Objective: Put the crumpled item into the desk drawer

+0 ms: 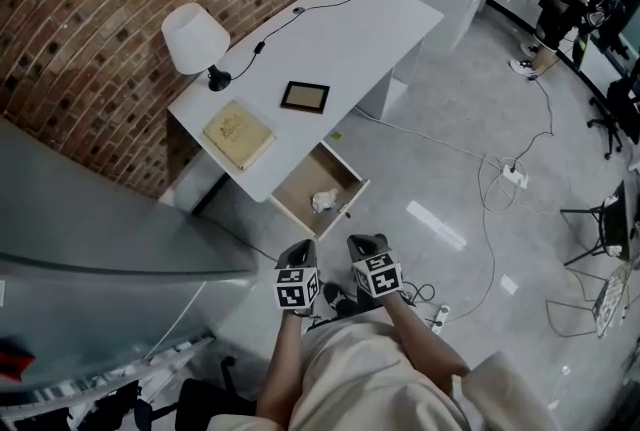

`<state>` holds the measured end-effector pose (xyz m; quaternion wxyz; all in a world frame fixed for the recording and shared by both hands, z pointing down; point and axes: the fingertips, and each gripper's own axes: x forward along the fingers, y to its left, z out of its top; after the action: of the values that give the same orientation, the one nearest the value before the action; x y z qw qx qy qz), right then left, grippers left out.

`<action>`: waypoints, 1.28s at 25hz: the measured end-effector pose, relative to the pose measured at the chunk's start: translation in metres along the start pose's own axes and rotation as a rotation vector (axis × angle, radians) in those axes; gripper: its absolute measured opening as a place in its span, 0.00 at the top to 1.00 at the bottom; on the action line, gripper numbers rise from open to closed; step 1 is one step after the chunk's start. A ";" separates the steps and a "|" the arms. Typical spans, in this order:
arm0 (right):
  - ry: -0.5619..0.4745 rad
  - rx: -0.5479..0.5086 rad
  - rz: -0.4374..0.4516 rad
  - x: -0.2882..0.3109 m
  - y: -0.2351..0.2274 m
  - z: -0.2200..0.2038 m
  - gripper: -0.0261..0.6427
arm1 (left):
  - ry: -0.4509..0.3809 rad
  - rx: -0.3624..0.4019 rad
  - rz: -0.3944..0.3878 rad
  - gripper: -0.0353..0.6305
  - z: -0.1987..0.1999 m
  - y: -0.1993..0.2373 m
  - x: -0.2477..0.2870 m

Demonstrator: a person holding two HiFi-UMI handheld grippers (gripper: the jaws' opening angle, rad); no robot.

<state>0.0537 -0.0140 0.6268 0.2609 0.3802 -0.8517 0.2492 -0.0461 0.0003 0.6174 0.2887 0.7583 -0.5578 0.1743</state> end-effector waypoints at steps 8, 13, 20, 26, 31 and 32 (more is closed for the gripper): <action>-0.001 0.002 -0.005 -0.001 -0.002 -0.003 0.92 | -0.001 0.009 -0.001 0.92 -0.001 -0.003 -0.001; -0.005 -0.007 0.003 -0.003 -0.001 -0.002 0.92 | 0.001 0.006 0.003 0.92 -0.003 -0.004 -0.003; -0.014 -0.014 0.012 -0.005 0.000 -0.004 0.92 | -0.005 0.002 0.010 0.92 -0.004 -0.004 -0.003; -0.021 -0.011 0.017 -0.008 -0.003 -0.002 0.92 | -0.004 -0.001 0.009 0.92 -0.003 -0.007 -0.002; -0.027 -0.003 0.016 -0.010 -0.009 -0.001 0.92 | 0.000 -0.008 0.008 0.92 -0.006 -0.009 0.002; -0.028 -0.003 0.016 -0.010 -0.010 0.000 0.92 | 0.000 -0.007 0.008 0.92 -0.005 -0.010 0.004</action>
<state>0.0674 -0.0147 0.6233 0.2476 0.3764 -0.8586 0.2446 -0.0353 0.0031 0.6212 0.2907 0.7552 -0.5614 0.1731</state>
